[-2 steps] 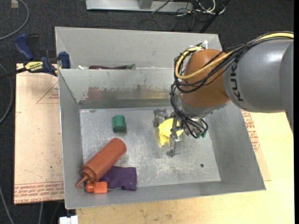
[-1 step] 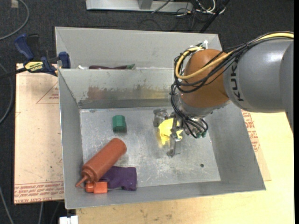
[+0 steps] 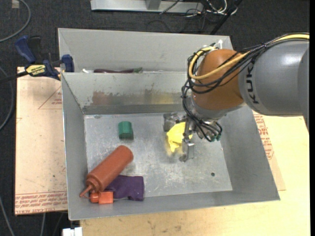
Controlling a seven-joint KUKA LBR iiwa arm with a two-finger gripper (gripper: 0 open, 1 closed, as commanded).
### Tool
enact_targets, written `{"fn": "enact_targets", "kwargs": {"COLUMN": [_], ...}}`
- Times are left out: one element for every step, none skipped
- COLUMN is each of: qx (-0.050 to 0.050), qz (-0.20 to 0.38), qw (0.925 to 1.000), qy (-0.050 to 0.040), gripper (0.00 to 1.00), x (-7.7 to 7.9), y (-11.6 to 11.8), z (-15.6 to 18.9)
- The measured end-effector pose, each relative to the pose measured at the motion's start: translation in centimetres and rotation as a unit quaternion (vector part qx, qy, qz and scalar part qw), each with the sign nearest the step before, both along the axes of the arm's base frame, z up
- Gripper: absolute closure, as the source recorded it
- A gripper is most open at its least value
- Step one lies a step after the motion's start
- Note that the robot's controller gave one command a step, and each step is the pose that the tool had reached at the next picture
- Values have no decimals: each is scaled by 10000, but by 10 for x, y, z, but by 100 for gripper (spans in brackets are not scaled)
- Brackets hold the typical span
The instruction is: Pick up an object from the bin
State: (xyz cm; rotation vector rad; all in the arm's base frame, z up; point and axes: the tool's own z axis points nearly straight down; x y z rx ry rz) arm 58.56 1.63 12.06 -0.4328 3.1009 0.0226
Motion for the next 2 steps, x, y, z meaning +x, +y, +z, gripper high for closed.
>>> {"fn": "enact_targets", "kwargs": {"qx": [-17,-4], "qz": [311,1215], "qw": [9995,9926], "qy": [-25,-42], "gripper": [0,100], "x": [21,32], "y": [-39,-40], "z": [-16,-33]}}
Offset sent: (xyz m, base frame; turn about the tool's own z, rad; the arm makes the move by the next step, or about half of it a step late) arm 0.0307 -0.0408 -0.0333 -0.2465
